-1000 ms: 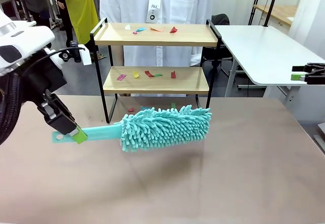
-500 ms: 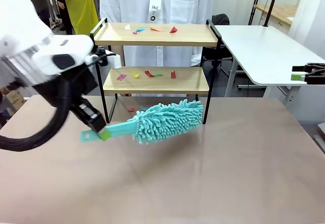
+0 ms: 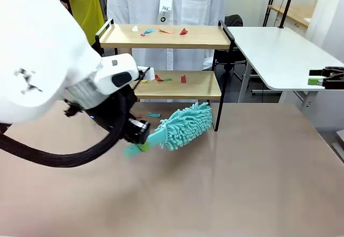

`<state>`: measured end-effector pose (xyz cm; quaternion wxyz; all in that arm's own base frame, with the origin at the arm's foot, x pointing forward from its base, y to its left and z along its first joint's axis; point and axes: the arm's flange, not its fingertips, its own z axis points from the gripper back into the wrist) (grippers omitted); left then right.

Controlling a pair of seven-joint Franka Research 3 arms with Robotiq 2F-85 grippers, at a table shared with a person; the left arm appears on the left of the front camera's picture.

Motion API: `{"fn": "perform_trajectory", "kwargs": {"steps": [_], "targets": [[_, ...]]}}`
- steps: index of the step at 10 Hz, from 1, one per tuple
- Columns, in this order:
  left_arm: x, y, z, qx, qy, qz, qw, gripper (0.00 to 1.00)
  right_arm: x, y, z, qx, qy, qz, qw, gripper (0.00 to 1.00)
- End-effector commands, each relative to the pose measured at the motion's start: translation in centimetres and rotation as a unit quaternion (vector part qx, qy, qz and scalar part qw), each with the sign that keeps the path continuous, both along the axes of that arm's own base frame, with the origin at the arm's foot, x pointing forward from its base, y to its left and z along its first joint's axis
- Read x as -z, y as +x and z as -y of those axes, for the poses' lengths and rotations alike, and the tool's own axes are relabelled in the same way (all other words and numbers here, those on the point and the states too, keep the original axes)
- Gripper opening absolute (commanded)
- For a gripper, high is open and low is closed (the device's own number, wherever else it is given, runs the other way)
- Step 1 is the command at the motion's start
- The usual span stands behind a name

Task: Clean the shelf.
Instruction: Clean the specific section of the Shelf indicated by the human with the Duster.

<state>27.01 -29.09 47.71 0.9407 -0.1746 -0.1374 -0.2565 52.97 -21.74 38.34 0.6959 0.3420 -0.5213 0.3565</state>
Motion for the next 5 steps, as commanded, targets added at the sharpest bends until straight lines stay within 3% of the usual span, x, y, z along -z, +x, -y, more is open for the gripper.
{"fn": "perform_trajectory", "kwargs": {"steps": [1, 5], "targets": [[1.7, 1.2, 3.4, -0.050, -0.031, 0.000, 0.998, 0.13, -0.2, 0.1, -0.2, 0.000, -0.001, 0.002, 1.000, 1.00], [4.9, 3.0, 8.2, -0.116, -0.068, 0.031, 0.990, 0.13, -0.2, 0.1, -0.2, 0.000, -0.001, 0.002, 1.000, 1.00]]}}
